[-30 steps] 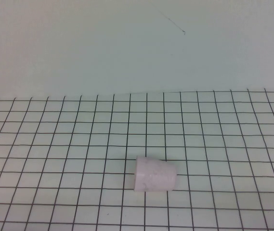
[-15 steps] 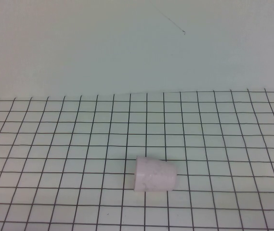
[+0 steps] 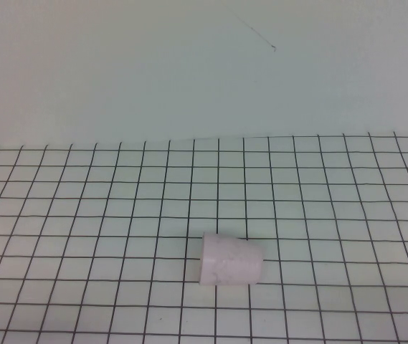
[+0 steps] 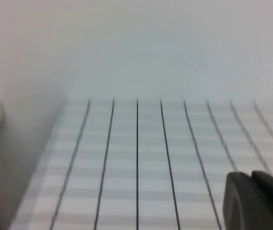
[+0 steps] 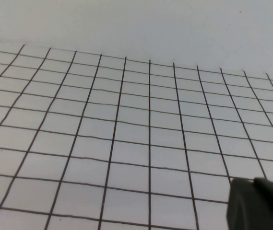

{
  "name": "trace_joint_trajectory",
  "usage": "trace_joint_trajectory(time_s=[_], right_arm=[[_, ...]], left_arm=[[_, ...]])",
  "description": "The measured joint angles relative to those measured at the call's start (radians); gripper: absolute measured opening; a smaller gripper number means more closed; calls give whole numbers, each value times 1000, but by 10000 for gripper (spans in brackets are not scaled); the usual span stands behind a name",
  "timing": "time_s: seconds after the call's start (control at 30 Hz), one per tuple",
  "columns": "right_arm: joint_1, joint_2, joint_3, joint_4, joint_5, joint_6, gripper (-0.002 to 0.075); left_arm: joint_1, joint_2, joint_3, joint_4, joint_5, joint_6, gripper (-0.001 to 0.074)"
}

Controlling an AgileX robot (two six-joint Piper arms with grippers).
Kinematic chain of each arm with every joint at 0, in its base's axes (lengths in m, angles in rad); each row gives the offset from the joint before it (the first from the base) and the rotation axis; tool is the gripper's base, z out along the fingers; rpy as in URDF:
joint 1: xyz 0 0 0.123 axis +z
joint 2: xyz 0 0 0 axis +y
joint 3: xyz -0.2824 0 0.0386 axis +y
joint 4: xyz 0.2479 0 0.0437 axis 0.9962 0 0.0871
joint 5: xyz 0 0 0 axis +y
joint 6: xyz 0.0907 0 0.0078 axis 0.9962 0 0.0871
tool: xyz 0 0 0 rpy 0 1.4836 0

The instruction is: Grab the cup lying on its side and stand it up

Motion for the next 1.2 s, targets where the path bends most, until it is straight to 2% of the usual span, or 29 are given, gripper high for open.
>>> trace_joint_trajectory(time_s=[0.23,0.47,0.57,0.77,0.87,1.07,1.2], right_arm=[[0,0,0,0,0,0,-3],[0,0,0,0,-28,0,-3],[0,0,0,0,-176,0,-3],[0,0,0,0,-684,0,-2],[0,0,0,0,-872,0,-3],[0,0,-2,8,-1053,0,-3],[0,0,-2,46,-1135,0,-3]], left_arm=[[0,0,0,0,-247,0,0],[0,0,0,0,-321,0,0],[0,0,0,0,-327,0,0],[0,0,0,0,-412,0,1],[0,0,0,0,-477,0,0],[0,0,0,-4,-517,-9,0],[0,0,0,-4,-524,-96,0]])
